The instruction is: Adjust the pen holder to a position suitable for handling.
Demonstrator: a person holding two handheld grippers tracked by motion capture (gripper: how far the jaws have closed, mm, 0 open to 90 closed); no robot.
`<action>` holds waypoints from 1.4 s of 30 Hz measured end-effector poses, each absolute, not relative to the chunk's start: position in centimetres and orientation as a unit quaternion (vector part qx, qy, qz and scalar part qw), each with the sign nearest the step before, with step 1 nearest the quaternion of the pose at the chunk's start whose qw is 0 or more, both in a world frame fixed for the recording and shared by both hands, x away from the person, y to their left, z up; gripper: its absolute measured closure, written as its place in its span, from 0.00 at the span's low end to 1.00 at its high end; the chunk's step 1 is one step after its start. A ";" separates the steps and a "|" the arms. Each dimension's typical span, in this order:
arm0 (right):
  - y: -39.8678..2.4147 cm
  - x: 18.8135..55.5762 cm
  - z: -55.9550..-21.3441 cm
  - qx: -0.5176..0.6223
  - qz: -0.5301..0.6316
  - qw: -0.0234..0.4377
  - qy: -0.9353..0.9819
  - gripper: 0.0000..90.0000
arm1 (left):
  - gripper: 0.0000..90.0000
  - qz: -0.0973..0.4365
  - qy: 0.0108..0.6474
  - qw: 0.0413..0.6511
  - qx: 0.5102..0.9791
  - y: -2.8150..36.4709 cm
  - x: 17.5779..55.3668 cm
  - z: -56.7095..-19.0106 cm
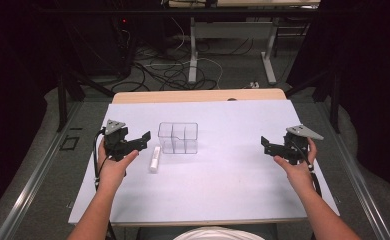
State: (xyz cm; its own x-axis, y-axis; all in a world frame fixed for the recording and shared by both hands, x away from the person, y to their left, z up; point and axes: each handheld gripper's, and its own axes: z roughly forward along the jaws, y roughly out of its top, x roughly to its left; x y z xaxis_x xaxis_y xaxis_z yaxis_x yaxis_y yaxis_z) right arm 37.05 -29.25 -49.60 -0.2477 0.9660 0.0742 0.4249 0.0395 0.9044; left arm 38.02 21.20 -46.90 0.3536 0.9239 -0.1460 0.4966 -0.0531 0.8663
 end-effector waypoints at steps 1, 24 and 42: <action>-29.3 37.0 -49.5 0.533 0.439 0.303 0.657 0.00 | 0.17 0.236 0.517 0.455 0.685 21.0 38.1 -46.6; -29.5 37.2 -50.4 0.538 0.447 0.285 0.656 0.01 | 0.36 0.210 0.515 0.421 0.717 17.4 41.7 -43.8; -29.8 37.4 -50.7 0.550 0.448 0.270 0.651 0.05 | 0.53 0.186 0.527 0.363 0.745 16.6 44.2 -45.0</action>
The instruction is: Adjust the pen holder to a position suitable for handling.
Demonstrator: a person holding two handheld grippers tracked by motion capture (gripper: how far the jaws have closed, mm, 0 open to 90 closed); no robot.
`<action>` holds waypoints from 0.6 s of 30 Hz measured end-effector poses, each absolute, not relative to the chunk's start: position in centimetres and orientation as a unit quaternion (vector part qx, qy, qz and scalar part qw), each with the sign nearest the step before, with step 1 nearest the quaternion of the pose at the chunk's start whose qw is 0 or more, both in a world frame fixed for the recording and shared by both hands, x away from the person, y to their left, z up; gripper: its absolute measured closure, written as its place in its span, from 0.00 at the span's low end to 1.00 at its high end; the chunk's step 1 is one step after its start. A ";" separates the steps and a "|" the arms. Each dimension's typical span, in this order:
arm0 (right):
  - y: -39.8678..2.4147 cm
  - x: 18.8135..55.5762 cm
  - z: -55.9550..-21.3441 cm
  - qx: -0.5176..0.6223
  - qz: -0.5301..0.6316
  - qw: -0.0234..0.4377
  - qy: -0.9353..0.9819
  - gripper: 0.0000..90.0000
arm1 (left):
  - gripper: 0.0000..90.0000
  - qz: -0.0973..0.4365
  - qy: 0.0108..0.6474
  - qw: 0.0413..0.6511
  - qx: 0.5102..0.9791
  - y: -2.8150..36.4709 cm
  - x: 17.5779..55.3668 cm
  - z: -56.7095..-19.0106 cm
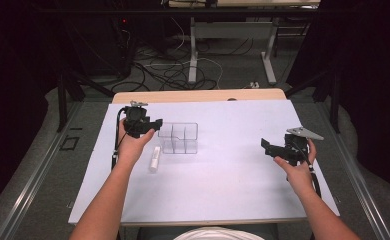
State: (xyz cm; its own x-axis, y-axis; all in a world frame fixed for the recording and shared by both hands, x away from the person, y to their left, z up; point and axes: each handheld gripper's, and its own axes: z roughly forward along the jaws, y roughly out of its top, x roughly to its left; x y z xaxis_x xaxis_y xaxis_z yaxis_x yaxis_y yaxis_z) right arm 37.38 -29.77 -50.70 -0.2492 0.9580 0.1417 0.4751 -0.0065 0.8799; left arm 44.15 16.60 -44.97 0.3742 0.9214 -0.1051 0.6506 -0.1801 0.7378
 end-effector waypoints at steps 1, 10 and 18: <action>-29.8 37.4 -50.7 0.552 0.445 0.270 0.652 0.05 | 0.53 0.181 0.529 0.357 0.748 16.5 44.2 -45.0; -29.8 37.5 -50.9 0.556 0.447 0.259 0.651 0.07 | 0.59 0.174 0.523 0.332 0.766 15.4 44.9 -46.2; -29.7 37.5 -51.0 0.558 0.445 0.255 0.652 0.08 | 0.63 0.178 0.517 0.315 0.776 14.6 45.5 -47.1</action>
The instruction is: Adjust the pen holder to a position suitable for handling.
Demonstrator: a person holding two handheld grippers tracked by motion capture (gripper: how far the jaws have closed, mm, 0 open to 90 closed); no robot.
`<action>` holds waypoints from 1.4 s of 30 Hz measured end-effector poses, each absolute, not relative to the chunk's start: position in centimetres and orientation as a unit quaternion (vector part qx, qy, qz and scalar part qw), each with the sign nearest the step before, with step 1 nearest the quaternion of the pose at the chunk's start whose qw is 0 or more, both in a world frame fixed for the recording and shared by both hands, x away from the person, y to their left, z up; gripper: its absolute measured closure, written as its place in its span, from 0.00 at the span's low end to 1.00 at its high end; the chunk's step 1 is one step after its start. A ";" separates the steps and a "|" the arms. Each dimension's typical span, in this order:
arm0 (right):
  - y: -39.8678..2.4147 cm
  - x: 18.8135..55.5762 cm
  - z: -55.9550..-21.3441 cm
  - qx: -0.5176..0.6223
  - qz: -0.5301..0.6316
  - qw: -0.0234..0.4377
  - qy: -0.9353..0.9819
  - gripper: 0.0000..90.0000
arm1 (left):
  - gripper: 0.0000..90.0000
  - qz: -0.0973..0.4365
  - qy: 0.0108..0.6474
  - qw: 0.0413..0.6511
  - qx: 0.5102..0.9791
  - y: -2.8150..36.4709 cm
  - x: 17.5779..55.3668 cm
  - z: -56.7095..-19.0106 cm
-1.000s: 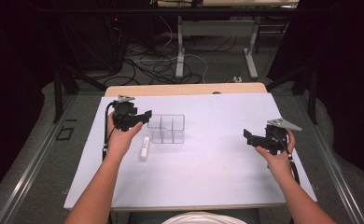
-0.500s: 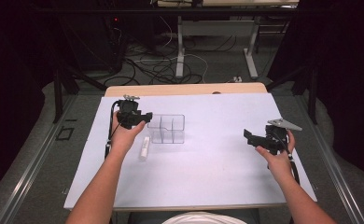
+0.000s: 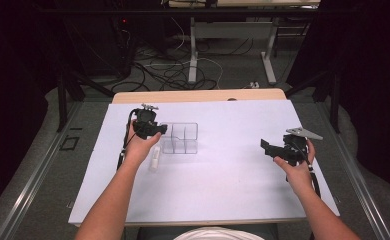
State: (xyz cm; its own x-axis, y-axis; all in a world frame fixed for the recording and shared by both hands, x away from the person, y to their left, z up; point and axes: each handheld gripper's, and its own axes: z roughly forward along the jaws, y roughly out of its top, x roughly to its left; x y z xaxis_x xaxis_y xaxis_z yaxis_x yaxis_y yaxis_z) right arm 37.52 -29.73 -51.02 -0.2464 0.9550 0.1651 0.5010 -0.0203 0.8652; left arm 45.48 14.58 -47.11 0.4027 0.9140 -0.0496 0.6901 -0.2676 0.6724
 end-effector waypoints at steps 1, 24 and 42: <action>-29.7 37.5 -51.1 0.558 0.446 0.253 0.652 0.08 | 0.65 0.179 0.515 0.313 0.778 14.5 45.6 -47.2; -29.7 37.7 -51.3 0.561 0.443 0.247 0.655 0.10 | 0.80 0.176 0.508 0.279 0.796 13.9 46.2 -48.4; -29.8 37.8 -51.4 0.560 0.441 0.247 0.656 0.11 | 0.89 0.165 0.564 0.280 0.760 13.7 46.1 -48.4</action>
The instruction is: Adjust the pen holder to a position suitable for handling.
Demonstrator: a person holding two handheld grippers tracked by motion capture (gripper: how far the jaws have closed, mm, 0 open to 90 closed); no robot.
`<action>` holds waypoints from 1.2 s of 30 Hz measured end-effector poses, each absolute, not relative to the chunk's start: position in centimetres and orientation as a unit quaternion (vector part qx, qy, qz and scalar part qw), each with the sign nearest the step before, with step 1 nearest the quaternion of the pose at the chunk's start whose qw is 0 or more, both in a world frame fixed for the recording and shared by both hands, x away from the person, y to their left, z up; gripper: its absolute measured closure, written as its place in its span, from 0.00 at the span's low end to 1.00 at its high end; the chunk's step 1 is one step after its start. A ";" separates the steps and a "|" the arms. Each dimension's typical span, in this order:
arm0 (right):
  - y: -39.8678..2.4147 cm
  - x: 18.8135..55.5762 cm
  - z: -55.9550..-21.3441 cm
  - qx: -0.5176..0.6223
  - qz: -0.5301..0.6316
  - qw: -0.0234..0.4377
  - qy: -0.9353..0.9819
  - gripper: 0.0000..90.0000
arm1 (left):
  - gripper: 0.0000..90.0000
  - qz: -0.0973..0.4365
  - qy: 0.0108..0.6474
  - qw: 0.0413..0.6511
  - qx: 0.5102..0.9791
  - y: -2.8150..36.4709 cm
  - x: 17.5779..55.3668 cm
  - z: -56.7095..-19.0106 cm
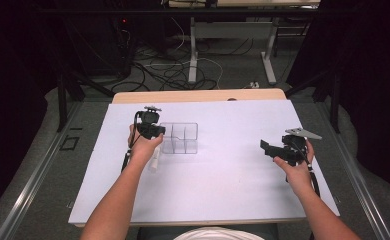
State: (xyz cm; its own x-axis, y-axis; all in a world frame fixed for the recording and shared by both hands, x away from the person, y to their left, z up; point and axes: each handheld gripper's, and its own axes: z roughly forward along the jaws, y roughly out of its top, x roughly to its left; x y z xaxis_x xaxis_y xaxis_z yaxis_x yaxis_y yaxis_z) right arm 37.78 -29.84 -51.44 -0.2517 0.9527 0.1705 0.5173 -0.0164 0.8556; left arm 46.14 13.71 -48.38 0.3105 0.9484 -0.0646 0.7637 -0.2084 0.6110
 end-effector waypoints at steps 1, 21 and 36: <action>-29.8 37.8 -51.4 0.560 0.441 0.247 0.656 0.11 | 0.89 0.161 0.570 0.278 0.756 13.7 46.1 -48.3; -29.9 37.8 -51.5 0.566 0.439 0.243 0.655 0.12 | 0.96 0.158 0.615 0.276 0.721 12.9 46.0 -48.2; -29.9 37.9 -51.7 0.566 0.439 0.241 0.654 0.12 | 0.96 0.151 0.654 0.279 0.687 12.1 47.2 -48.1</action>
State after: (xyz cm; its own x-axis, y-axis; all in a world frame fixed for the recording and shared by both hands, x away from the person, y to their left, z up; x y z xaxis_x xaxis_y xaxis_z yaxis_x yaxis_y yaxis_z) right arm 37.90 -29.87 -51.65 -0.2425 0.9529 0.1822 0.5293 -0.0275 0.8480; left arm 47.16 12.14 -48.15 0.0996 0.9827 -0.1563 0.8140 0.0099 0.5808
